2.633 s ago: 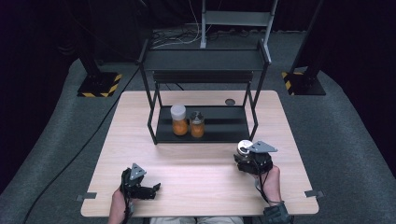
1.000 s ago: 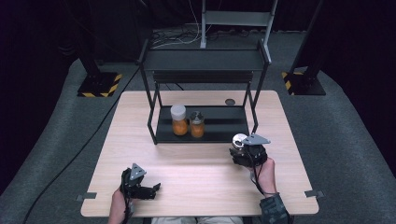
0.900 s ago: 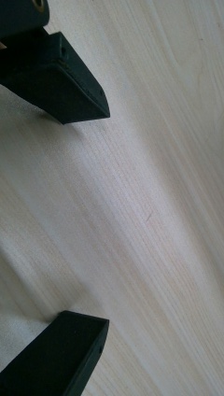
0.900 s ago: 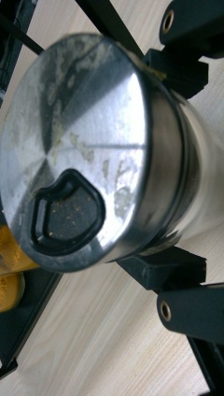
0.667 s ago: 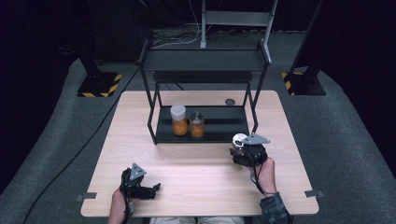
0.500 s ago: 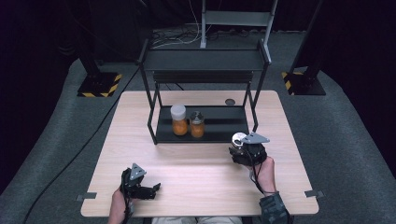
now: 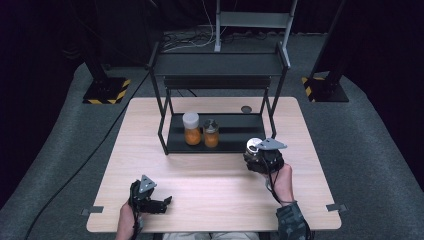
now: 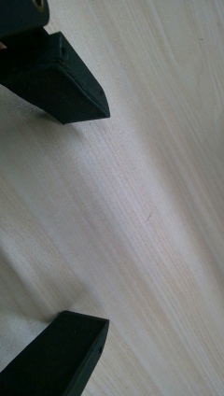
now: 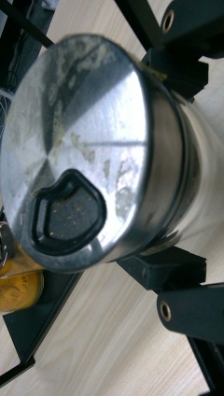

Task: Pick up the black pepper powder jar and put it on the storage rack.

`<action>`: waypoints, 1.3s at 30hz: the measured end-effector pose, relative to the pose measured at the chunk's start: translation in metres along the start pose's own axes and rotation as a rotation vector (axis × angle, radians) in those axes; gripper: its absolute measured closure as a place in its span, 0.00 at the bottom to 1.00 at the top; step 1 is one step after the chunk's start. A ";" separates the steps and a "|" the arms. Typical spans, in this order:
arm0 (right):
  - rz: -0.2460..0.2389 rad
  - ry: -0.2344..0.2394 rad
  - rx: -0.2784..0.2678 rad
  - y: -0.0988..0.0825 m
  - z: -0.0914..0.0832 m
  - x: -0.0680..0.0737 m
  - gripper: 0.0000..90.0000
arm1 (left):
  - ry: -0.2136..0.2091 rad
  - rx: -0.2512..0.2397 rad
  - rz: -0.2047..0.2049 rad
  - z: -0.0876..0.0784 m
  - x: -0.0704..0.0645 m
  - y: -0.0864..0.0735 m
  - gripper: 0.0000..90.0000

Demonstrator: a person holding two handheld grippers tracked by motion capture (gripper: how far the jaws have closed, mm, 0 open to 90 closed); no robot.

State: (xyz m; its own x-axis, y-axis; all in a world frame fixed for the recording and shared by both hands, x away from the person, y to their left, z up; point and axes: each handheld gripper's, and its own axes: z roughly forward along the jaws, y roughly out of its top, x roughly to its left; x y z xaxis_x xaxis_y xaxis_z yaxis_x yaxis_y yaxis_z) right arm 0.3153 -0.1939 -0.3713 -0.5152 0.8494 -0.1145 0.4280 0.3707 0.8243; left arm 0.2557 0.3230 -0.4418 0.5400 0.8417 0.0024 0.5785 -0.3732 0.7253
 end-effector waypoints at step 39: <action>0.017 -0.003 0.032 0.020 0.029 -0.005 0.34 | 0.000 0.000 0.000 0.000 0.000 0.000 0.02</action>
State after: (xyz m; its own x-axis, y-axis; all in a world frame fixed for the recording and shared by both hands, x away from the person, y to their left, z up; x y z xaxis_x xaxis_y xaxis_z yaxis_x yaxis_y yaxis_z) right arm 0.3482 -0.1800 -0.3709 -0.5051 0.8570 -0.1022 0.4607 0.3678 0.8078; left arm 0.2558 0.3231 -0.4417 0.5400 0.8416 0.0020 0.5788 -0.3731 0.7251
